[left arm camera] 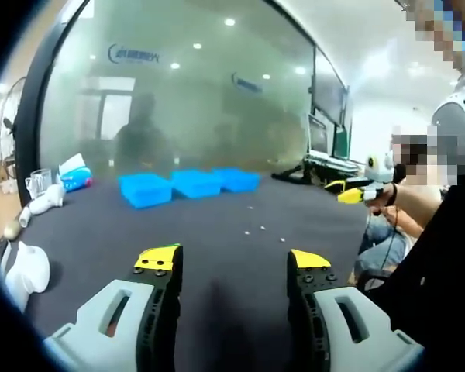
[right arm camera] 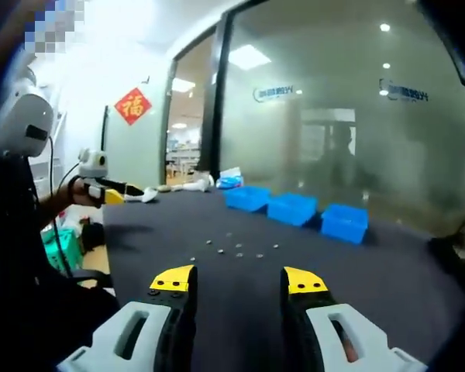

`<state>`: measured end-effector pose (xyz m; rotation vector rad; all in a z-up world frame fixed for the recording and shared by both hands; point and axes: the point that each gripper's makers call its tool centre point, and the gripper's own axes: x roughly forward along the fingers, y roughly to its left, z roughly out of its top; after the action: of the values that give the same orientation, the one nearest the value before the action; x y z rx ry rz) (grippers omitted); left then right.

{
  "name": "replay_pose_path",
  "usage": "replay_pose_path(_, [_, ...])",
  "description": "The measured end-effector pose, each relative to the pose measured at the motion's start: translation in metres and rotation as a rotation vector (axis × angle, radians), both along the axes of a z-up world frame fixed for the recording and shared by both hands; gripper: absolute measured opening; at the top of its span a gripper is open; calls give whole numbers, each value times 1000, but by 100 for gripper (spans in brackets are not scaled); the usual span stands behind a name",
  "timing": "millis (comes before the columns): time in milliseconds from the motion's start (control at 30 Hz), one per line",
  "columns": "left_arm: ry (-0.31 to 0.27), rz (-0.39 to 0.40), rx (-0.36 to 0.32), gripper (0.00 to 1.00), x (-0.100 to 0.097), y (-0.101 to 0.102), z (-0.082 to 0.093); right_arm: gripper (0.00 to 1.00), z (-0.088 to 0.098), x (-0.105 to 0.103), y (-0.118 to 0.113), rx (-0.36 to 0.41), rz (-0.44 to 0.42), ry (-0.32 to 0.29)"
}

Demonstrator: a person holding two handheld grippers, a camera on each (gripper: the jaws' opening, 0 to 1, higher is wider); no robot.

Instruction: Sort the screws, nuts, and washers into the corresponding bins

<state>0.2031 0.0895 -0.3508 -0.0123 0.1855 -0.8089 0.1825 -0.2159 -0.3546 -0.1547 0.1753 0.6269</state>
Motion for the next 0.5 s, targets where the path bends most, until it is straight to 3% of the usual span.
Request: replay_pose_path(500, [6,-48,47,54,6,-7,-1,40,-10,-9,9,-64,70,47])
